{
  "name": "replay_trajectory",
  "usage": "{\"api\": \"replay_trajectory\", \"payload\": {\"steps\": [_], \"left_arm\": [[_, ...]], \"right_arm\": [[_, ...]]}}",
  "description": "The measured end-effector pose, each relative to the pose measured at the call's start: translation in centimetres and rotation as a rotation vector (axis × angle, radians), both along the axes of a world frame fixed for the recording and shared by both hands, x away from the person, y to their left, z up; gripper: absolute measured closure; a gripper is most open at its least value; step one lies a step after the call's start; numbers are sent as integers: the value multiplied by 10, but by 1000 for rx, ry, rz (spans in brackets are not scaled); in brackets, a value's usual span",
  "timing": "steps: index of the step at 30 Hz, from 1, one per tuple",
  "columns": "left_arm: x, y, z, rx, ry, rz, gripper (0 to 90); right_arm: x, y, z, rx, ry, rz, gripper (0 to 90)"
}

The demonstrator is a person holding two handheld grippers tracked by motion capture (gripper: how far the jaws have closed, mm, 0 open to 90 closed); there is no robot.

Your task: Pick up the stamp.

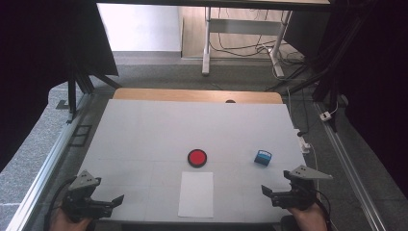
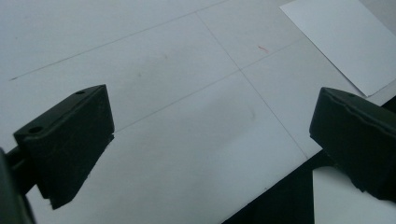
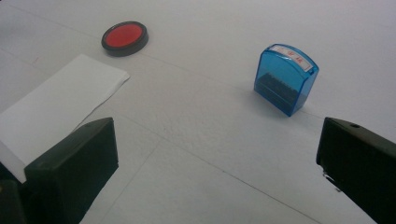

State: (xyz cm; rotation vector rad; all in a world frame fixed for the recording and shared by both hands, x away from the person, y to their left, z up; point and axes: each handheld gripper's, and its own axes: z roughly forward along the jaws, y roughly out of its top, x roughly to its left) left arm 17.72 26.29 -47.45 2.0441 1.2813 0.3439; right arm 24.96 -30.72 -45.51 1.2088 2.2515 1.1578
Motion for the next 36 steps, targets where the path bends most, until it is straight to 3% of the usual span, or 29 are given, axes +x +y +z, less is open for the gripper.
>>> {"api": "replay_trajectory", "payload": {"steps": [7,15,23,29,36], "left_arm": [[2,0,0,-5,-7,-17,4],[7,-4,-2,14,38,-45,6],[8,-2,-1,-6,18,-46,6],[9,-6,-2,18,27,-61,3],[10,-2,-2,-18,33,-61,2]], "right_arm": [[0,3,0,-27,6,11,0],[0,4,0,-35,5,15,0],[0,3,0,-29,11,24,0],[1,3,0,-24,13,34,0],[2,9,3,-59,-6,62,0]]}}
